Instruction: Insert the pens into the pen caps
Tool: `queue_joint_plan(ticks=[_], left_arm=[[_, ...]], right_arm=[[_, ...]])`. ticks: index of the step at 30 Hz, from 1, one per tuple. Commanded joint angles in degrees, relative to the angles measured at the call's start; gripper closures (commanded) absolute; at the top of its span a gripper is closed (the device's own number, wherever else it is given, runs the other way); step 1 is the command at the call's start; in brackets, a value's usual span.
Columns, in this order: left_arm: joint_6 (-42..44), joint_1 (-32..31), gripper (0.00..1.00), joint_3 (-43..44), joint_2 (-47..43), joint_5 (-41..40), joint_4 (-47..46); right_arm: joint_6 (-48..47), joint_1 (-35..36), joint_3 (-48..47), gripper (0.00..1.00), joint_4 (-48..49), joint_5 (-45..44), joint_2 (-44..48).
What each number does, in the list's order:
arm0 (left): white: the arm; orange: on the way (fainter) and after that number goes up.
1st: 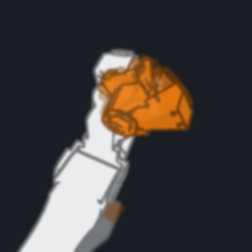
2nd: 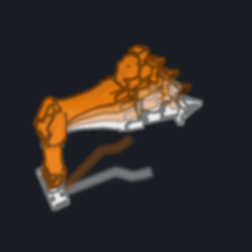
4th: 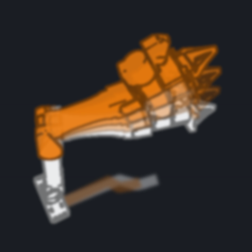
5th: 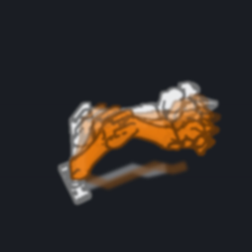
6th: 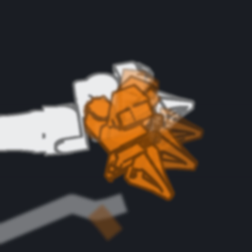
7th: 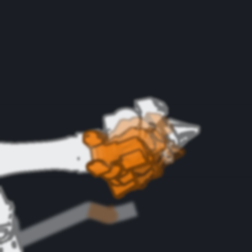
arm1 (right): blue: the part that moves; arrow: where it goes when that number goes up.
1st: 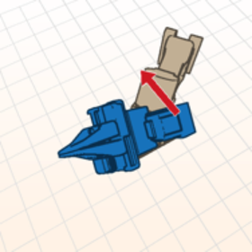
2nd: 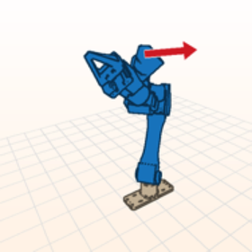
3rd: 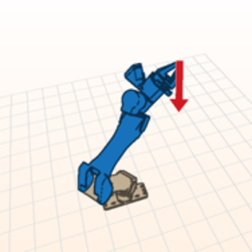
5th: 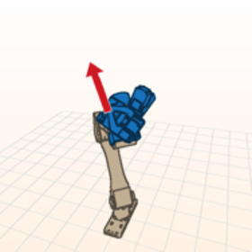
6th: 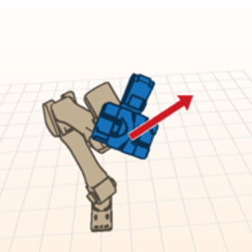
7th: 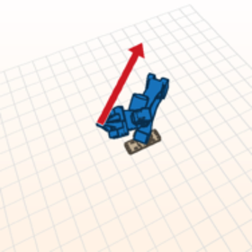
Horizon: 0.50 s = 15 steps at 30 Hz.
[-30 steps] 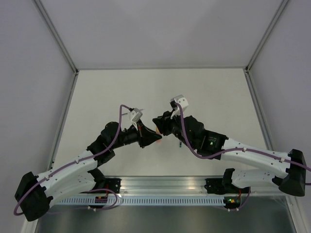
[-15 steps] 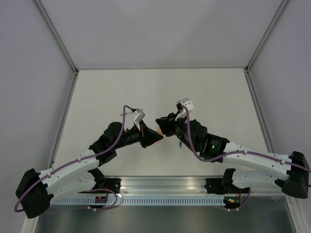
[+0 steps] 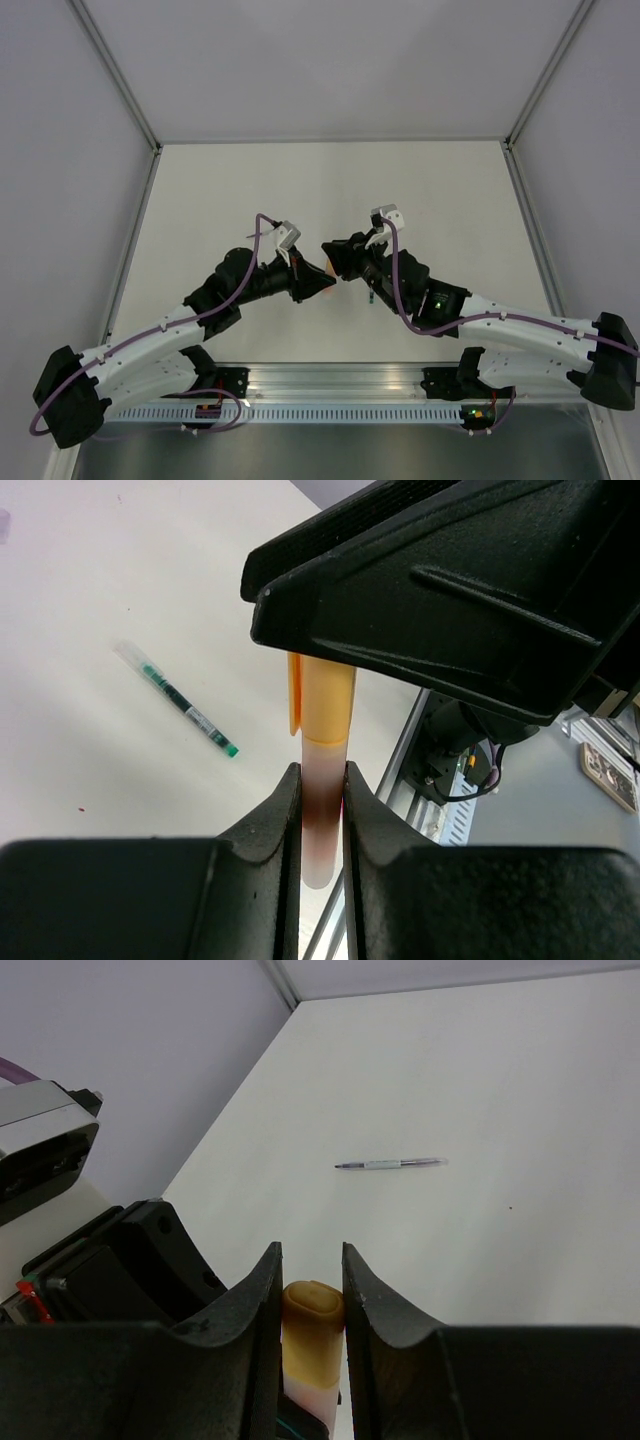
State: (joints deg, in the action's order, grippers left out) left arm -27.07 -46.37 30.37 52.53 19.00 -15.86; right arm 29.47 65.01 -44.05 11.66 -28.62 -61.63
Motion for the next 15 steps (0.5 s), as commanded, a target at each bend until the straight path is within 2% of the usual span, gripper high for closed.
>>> queue_joint_plan(ticks=[1,9,15], left_arm=[[1.3,2.4,0.98,6.4,-0.5,-16.7,-17.5],[2.2,3.0,0.98,7.2,-0.6,-17.8,-17.3],[-0.2,5.9,0.98,7.3,0.4,-14.6,-19.0]], right_arm=[[2.9,2.8,3.5,1.0,-12.3,9.5,-3.1],[3.7,3.5,4.8,1.0,-14.1,8.9,-2.9],[3.2,3.4,5.8,1.0,-16.1,9.3,-1.0]])
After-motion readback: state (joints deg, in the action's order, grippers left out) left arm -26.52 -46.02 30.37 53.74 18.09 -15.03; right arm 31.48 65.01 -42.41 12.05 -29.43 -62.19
